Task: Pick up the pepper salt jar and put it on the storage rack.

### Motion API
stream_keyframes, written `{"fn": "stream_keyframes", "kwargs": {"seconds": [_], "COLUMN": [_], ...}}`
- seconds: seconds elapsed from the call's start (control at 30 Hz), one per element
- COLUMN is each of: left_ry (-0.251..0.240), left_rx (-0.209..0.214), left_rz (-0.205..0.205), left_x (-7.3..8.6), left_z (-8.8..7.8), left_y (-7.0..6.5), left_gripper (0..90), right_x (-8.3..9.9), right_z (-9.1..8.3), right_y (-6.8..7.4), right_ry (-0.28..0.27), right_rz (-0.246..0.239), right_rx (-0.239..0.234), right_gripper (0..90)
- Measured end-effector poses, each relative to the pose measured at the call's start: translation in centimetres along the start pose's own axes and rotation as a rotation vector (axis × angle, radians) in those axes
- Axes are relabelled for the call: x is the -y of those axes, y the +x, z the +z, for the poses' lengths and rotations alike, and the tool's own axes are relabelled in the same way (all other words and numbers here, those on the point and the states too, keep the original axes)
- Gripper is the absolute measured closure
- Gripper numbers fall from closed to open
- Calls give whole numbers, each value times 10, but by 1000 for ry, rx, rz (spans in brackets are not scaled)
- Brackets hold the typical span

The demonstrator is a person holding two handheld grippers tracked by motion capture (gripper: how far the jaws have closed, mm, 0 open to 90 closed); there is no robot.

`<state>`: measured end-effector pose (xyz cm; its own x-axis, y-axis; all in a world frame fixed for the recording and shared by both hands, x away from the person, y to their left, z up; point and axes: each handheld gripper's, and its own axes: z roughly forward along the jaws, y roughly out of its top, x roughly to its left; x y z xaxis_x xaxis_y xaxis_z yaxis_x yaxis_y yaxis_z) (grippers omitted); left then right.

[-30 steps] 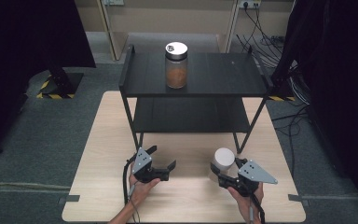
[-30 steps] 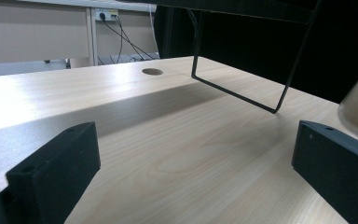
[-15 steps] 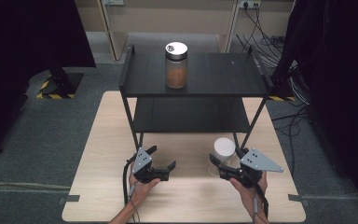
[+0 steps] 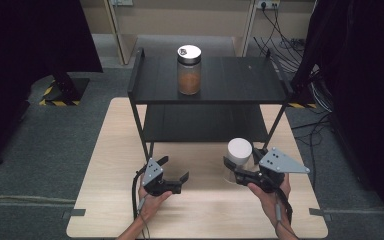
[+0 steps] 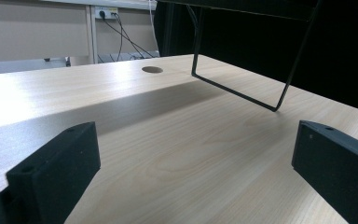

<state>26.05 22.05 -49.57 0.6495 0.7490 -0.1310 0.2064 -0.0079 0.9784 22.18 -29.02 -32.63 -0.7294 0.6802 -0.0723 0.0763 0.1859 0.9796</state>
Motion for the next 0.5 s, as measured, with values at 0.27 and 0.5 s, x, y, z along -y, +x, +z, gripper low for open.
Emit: {"fn": "stream_keyframes", "kwargs": {"seconds": [0.27,0.5], "left_ry": [-1,-2], "left_rx": [-1,-1], "left_rz": [-1,-2], "left_x": [0,0], "left_z": [0,0], "left_y": [0,0], "left_gripper": [3,3], "right_x": [-16,-27], "right_z": [1,0], "right_y": [-1,-2], "right_ry": [10,-3], "right_rz": [8,10], "right_rx": [-20,-26], "right_gripper": [351,351]}}
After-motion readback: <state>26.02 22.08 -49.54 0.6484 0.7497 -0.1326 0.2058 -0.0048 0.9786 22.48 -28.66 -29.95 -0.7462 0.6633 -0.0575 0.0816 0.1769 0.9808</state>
